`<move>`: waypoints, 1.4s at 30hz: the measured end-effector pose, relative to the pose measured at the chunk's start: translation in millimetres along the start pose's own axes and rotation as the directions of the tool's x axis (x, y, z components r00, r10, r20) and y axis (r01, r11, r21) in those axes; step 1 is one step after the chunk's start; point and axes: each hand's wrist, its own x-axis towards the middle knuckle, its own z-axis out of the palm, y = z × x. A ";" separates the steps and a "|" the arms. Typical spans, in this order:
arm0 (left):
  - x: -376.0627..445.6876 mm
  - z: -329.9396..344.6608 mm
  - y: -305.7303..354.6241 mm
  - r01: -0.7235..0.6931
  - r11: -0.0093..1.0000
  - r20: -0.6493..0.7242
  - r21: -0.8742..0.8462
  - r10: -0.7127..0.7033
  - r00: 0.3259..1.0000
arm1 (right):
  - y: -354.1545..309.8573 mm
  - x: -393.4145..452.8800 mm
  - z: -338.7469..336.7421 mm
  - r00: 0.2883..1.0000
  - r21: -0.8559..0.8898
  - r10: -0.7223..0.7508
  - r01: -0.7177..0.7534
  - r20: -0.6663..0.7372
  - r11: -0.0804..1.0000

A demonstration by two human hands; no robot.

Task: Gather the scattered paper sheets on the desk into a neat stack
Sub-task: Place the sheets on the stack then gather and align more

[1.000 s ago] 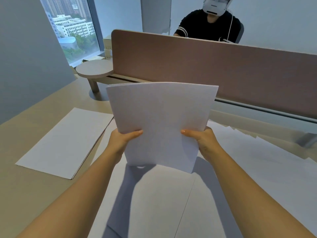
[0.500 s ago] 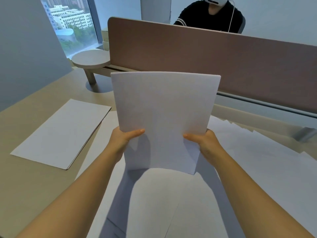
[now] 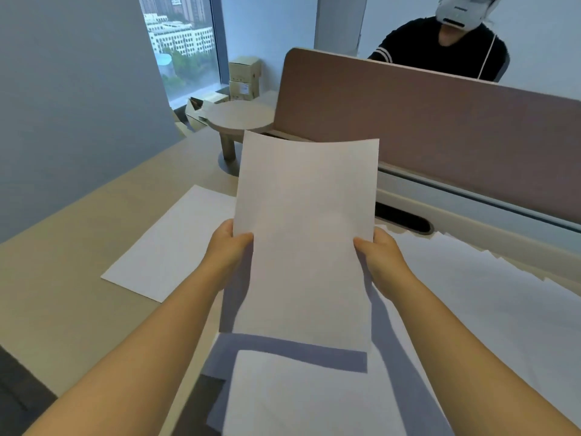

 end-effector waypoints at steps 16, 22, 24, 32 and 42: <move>158.7 -166.2 -62.5 0.068 0.941 -0.091 0.330 -0.040 0.995 | 25.8 78.6 207.1 0.976 -0.215 0.207 -0.217 -0.071 0.952; 176.9 -172.4 -77.9 0.061 0.833 -0.097 0.550 -0.008 0.995 | 41.5 92.9 225.2 0.977 -0.270 0.193 -0.210 -0.090 0.940; 175.1 -168.7 -78.1 0.058 0.786 -0.143 0.615 0.039 0.989 | 44.1 91.7 222.4 0.976 -0.244 0.195 -0.212 -0.093 0.946; 119.9 -104.2 -52.3 -0.066 0.922 0.073 0.381 0.042 0.996 | 45.7 63.6 156.8 0.971 -0.100 0.165 -0.185 -0.175 0.978; 6.5 25.5 -64.4 -0.103 0.893 0.281 0.438 -0.026 0.959 | 88.6 -16.0 -11.4 0.941 -0.239 0.163 -0.238 -0.296 0.941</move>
